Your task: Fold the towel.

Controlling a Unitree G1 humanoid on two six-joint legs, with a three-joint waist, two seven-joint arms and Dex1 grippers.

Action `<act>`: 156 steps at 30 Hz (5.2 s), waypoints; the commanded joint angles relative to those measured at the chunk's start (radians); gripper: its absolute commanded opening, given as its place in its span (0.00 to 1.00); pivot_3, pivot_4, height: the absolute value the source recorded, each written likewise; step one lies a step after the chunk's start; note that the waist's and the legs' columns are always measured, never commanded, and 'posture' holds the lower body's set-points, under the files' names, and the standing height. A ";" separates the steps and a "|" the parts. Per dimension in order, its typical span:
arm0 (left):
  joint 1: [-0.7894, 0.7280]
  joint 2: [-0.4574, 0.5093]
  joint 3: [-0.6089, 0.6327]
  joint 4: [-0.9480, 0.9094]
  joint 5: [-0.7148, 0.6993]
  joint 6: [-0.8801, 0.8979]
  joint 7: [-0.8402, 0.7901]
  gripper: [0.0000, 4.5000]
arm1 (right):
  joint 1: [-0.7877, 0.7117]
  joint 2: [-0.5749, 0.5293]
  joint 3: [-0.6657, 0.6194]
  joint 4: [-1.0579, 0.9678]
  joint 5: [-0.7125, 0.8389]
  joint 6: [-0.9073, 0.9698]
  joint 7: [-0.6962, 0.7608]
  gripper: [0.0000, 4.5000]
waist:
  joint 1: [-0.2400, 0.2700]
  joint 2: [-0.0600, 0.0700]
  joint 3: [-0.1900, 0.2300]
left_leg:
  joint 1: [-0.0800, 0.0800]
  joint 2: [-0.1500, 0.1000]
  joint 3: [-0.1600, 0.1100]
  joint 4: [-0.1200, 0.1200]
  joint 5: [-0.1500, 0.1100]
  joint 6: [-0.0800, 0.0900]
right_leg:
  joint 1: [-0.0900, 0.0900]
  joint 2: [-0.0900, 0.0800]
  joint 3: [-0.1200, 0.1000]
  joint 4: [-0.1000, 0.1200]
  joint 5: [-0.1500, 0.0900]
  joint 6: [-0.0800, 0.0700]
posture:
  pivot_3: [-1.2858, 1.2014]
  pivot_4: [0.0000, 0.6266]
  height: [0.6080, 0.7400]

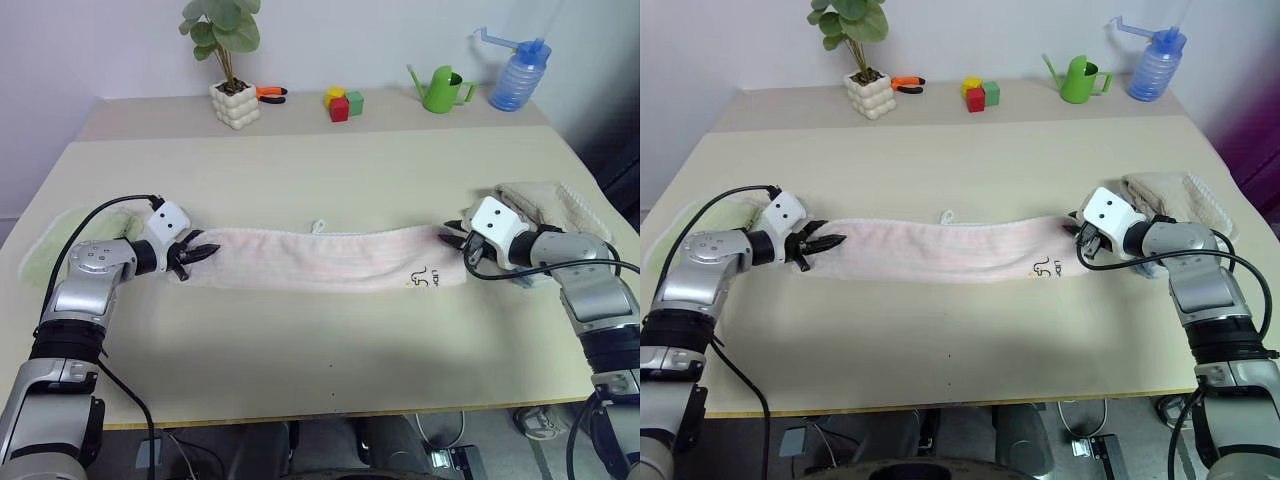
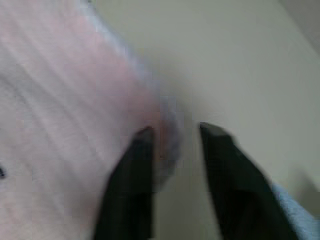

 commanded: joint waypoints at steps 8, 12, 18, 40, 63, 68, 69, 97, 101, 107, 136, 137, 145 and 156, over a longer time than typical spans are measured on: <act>0.101 -0.029 0.235 -0.259 -0.161 0.103 0.135 0.97 | 0.173 -0.031 -0.301 -0.353 0.187 0.258 -0.064 0.76 | 0.003 0.000 0.000 | -0.002 0.000 -0.001 0.000 0.000 0.000 | -0.002 -0.001 0.000 0.000 0.000 0.000 | 0.52 0.24 0.92; 0.181 -0.040 0.220 -0.440 -0.182 0.128 0.126 0.99 | 0.282 0.068 -0.452 -0.580 0.438 0.561 -0.122 0.99 | 0.003 -0.001 -0.001 | -0.002 0.000 -0.002 0.000 0.000 0.000 | -0.001 -0.003 0.000 0.000 0.000 0.000 | 0.52 0.24 0.92; 0.222 -0.153 -0.023 -0.761 -0.205 0.184 0.080 0.99 | 0.427 0.329 -0.589 -0.783 0.742 0.934 -0.382 0.99 | 0.021 -0.001 -0.002 | -0.002 -0.001 -0.003 0.000 0.000 0.000 | 0.000 -0.006 0.000 0.000 0.000 0.000 | 0.52 0.24 0.92; 0.268 -0.229 -0.168 -0.802 -0.161 0.150 0.053 0.99 | 0.323 0.713 -0.693 -0.593 1.002 0.990 -1.051 0.71 | 0.000 -0.001 -0.004 | 0.004 0.001 -0.002 -0.001 0.000 0.001 | 0.006 0.002 0.001 -0.001 0.000 0.000 | 0.52 0.24 0.92; 0.255 -0.257 -0.179 -0.714 -0.108 0.081 0.078 0.99 | 0.279 0.086 -0.434 -0.723 0.876 0.885 -0.716 0.02 | -0.006 0.001 -0.002 | 0.003 0.004 -0.001 -0.001 -0.001 0.002 | 0.005 0.006 0.002 -0.002 -0.001 -0.001 | 0.52 0.24 0.92; 0.243 -0.266 -0.180 -0.712 -0.105 0.085 0.086 0.99 | 0.218 0.010 -0.103 -0.813 0.694 0.812 -0.570 0.02 | -0.001 0.000 -0.002 | 0.003 0.004 -0.002 -0.001 -0.001 0.002 | 0.004 0.006 0.002 -0.003 -0.001 -0.001 | 0.52 0.24 0.92; 0.245 -0.268 -0.182 -0.716 -0.103 0.087 0.088 0.99 | 0.195 0.017 -0.045 -0.816 0.661 0.804 -0.557 0.02 | 0.000 -0.001 -0.002 | 0.003 0.004 -0.002 -0.001 -0.001 0.002 | 0.004 0.006 0.002 -0.003 -0.001 -0.001 | 0.52 0.24 0.92; 0.263 -0.272 -0.172 -0.780 -0.103 0.147 0.130 0.99 | 0.193 0.163 -0.004 -0.844 0.518 0.731 -0.313 0.73 | 0.006 -0.001 -0.001 | 0.001 0.003 -0.003 -0.001 -0.001 0.002 | 0.003 0.004 0.001 -0.004 0.000 -0.001 | 0.52 0.24 0.92; 0.259 -0.261 -0.152 -0.760 -0.101 0.144 0.134 0.99 | 0.192 0.165 -0.189 -0.793 0.602 0.693 -0.274 0.67 | 0.003 -0.002 -0.001 | 0.001 0.003 -0.003 -0.001 -0.001 0.002 | 0.004 0.004 0.001 -0.004 0.000 -0.001 | 0.52 0.24 0.92; 0.249 -0.260 -0.148 -0.740 -0.098 0.137 0.137 0.99 | 0.131 0.180 -0.136 -0.582 0.433 0.595 -0.332 0.10 | 0.001 -0.002 -0.001 | 0.002 0.004 -0.003 -0.001 -0.001 0.002 | 0.004 0.005 0.001 -0.004 -0.001 -0.001 | 0.52 0.24 0.92; 0.570 -0.261 0.065 -0.965 -0.273 0.362 0.301 1.00 | 0.161 0.145 0.076 -0.624 0.204 0.332 -0.105 0.74 | 0.000 -0.002 -0.001 | 0.002 0.003 -0.003 -0.002 -0.001 0.002 | 0.003 0.004 0.001 -0.003 0.000 -0.001 | 0.52 0.24 0.92; 0.598 -0.268 0.086 -0.996 -0.318 0.400 0.306 1.00 | 0.153 0.139 0.087 -0.629 0.194 0.322 -0.093 0.86 | 0.000 -0.002 -0.001 | 0.002 0.003 -0.003 -0.002 -0.001 0.002 | 0.003 0.004 0.001 -0.003 0.000 -0.001 | 0.52 0.24 0.92; 0.806 -0.423 0.303 -1.112 -0.643 0.660 0.559 1.00 | 0.117 0.161 0.186 -0.600 0.109 0.195 -0.045 0.99 | 0.003 -0.002 -0.001 | 0.002 0.003 -0.003 -0.002 -0.001 0.002 | 0.003 0.001 0.000 -0.004 -0.001 -0.001 | 0.52 0.24 0.92; 0.635 -0.647 0.379 -0.995 -0.943 0.806 0.998 1.00 | 0.112 0.215 0.248 -0.602 0.059 0.161 -0.035 0.99 | 0.011 -0.003 -0.001 | 0.004 0.001 -0.004 -0.001 -0.001 0.001 | 0.006 0.000 -0.002 -0.004 -0.002 -0.002 | 0.52 0.24 0.92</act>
